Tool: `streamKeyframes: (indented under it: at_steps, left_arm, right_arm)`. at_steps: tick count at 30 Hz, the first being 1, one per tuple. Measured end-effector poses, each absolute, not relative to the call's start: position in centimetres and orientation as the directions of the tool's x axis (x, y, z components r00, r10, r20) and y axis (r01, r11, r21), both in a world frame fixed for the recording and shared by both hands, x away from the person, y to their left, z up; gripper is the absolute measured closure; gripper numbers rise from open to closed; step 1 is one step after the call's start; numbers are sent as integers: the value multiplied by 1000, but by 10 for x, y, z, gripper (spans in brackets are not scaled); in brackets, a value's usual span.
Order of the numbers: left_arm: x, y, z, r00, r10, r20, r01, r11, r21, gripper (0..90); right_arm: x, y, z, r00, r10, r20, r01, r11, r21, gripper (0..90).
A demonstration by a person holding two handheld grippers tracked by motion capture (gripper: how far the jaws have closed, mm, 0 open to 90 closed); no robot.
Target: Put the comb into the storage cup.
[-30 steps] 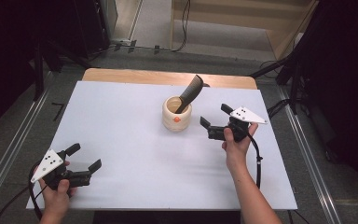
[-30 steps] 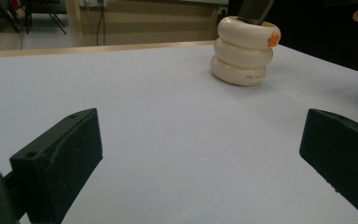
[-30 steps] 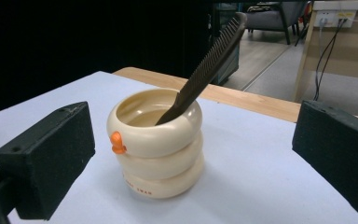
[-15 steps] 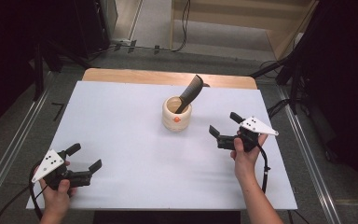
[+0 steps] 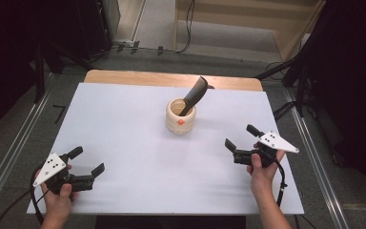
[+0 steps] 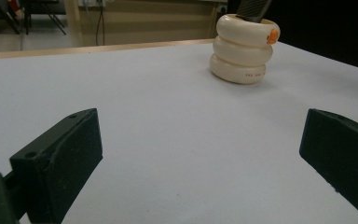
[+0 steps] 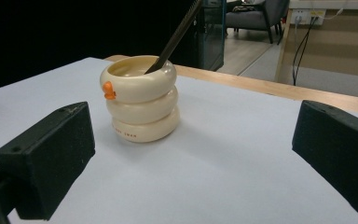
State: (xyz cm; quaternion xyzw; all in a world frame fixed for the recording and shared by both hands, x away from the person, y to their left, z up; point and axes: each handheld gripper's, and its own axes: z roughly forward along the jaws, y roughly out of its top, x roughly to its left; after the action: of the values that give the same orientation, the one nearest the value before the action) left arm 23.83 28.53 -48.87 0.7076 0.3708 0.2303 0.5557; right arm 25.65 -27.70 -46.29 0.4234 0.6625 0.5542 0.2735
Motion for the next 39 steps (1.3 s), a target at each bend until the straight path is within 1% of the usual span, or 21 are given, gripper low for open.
streamKeyframes:
  at_steps: [4,9,21,32,39]
  left_arm:
    - [238,285,-489,617,782,-84,270,-110,957,0]
    - [238,285,-489,617,782,-86,270,-109,957,0]
    - [237,285,-489,620,780,-82,267,-112,957,0]
    - [237,286,-489,622,779,-82,266,-112,957,0]
    - [237,286,-489,623,778,-83,266,-111,958,0]
  right_arm:
    - [248,-283,-462,-502,859,103,239,24,971,0]
    - [236,-289,-466,-495,862,109,241,16,970,0]
    - [217,-310,-481,-467,875,127,268,3,963,0]
    - [203,-322,-489,-469,874,123,270,10,963,0]
    - [194,-333,-496,-457,881,124,288,14,957,0]
